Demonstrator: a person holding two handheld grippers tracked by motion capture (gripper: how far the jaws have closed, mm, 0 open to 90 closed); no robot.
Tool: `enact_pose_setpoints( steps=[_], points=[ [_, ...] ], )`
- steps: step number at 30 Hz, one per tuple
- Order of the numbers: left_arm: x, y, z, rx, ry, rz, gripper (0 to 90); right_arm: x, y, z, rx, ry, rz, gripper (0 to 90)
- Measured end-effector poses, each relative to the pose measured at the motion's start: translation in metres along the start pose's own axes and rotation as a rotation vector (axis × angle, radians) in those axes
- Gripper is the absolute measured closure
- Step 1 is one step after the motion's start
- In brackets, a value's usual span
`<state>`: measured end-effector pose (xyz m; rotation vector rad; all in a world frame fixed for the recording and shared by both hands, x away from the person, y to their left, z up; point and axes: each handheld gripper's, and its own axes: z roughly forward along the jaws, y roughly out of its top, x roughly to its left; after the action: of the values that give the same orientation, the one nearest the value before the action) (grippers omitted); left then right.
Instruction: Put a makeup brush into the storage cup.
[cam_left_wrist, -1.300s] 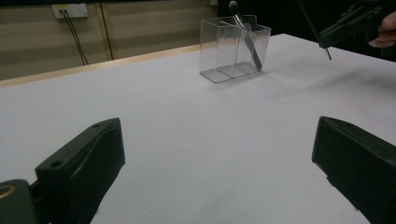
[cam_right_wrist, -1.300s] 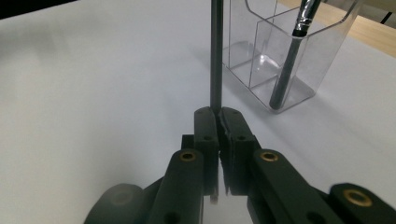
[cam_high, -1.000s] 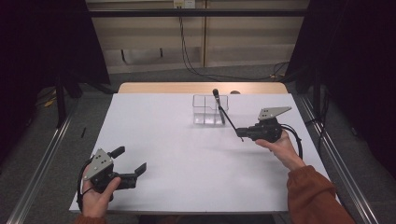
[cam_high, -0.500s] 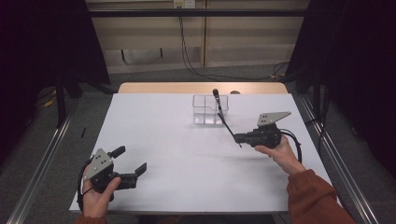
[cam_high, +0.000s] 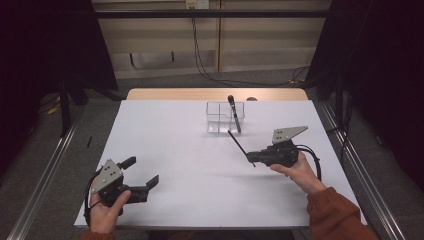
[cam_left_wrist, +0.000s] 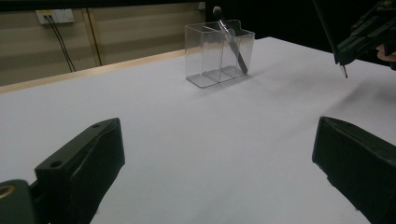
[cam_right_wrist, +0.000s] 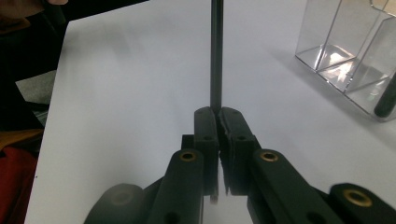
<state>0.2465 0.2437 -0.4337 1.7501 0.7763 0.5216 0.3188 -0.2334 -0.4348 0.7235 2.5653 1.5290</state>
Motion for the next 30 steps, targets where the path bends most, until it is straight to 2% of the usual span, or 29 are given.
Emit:
enact_pose_setpoints(
  steps=[11,20,30],
  points=[
    [-0.004,0.003,0.001,-0.005,-0.010,0.003,2.3,0.018,0.004,0.010,0.011,0.061,-0.025,86.3],
    [-0.008,0.007,0.006,0.002,-0.012,0.015,2.4,0.026,0.008,0.017,0.026,0.080,-0.045,86.3],
    [-0.015,0.014,0.019,0.038,-0.056,0.033,2.4,0.031,0.017,0.028,0.106,0.095,-0.091,86.3]
  ],
)
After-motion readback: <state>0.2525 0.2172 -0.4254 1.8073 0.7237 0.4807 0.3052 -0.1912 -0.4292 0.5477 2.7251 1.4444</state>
